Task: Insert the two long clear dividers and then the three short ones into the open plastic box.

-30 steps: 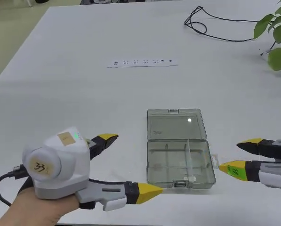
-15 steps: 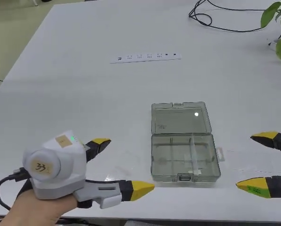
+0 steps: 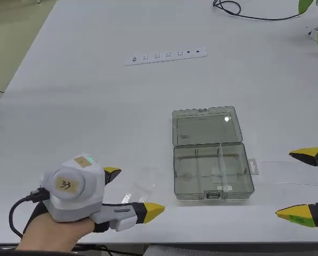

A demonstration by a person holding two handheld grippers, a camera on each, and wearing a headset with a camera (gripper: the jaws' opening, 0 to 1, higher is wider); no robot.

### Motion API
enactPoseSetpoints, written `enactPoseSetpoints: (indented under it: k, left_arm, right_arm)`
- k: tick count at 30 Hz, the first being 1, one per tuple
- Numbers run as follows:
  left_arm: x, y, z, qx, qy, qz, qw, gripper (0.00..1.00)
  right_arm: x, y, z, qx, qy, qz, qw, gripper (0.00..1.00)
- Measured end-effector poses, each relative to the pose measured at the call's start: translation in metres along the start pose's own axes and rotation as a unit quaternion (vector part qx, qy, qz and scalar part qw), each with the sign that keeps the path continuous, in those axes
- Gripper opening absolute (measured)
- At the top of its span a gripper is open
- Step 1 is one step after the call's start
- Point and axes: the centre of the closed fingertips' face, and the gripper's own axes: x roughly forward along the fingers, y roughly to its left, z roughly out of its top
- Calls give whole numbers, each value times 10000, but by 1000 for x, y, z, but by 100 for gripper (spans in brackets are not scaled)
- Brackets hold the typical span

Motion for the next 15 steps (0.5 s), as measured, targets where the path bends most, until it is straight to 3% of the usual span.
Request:
enactPoseSetpoints:
  k: [1, 6, 8, 15]
  left_arm:
    - [3, 3, -5, -68, 160, 58, 9998, 76]
    - [15, 12, -13, -175, 413, 233, 9987, 68]
    - [18, 15, -24, -301, 709, 333, 9965, 65]
    - [31, 22, -39, -271, 1064, 442, 9930, 56]
  right_arm:
    - [0, 0, 0, -5, -21, 8, 10000, 78]
    - [0, -1, -1, 87, -66, 33, 9999, 78]
    - [0, -2, 0, 59, -90, 19, 9999, 77]
    - [-1, -4, 5, 115, -234, -5, 9997, 77]
